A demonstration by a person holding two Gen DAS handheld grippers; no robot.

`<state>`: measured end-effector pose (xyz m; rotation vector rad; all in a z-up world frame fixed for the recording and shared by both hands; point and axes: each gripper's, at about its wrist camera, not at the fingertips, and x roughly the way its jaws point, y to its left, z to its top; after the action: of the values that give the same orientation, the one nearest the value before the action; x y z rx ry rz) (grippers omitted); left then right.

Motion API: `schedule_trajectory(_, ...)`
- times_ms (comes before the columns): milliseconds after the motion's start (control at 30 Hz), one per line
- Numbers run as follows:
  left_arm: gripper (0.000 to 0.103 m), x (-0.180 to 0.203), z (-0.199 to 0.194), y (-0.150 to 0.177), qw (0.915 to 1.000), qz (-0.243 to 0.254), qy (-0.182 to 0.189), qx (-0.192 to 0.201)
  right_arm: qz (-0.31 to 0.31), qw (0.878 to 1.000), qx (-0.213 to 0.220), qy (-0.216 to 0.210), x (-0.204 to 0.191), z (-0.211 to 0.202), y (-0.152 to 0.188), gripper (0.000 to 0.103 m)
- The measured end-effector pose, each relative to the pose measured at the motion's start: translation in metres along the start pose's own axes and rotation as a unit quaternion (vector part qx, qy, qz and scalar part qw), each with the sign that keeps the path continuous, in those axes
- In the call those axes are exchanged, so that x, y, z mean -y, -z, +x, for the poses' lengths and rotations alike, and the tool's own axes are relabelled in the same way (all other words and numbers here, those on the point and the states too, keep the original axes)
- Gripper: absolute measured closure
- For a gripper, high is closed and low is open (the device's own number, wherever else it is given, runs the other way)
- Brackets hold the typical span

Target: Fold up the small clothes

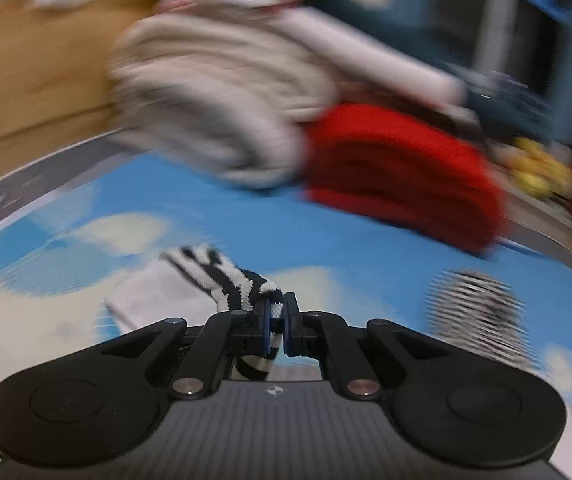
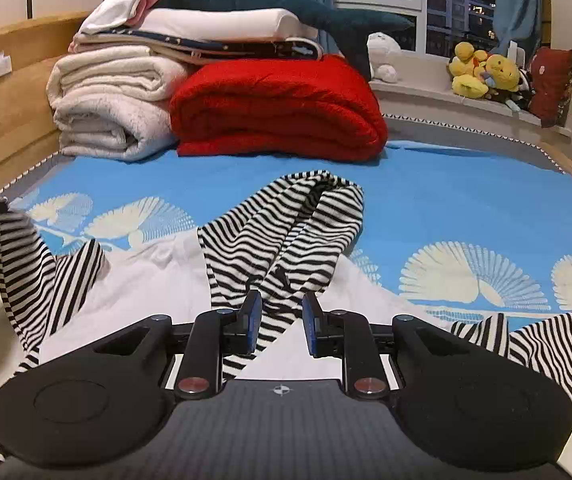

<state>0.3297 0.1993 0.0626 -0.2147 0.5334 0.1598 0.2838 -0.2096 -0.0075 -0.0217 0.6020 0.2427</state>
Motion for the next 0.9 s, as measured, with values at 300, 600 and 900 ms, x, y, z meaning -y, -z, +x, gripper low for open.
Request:
schedule_trajectory(300, 0.064, 0.164, -0.080, 0.050, 0.9625, 0.176, 0.175, -0.110, 0.044, 0.999, 0.009, 0.015, 0.022, -0.010, -0.009, 0.080)
schedule_trajectory(600, 0.064, 0.054, -0.062, 0.028, 0.9900, -0.019, 0.019, -0.139, 0.107, 0.994, -0.014, -0.017, 0.035, -0.005, -0.008, 0.080)
schedule_trajectory(900, 0.065, -0.011, -0.029, 0.039, 0.9689, -0.098, -0.087, -0.210, 0.171, 0.974, -0.150, -0.022, 0.029, 0.077, 0.031, 0.064)
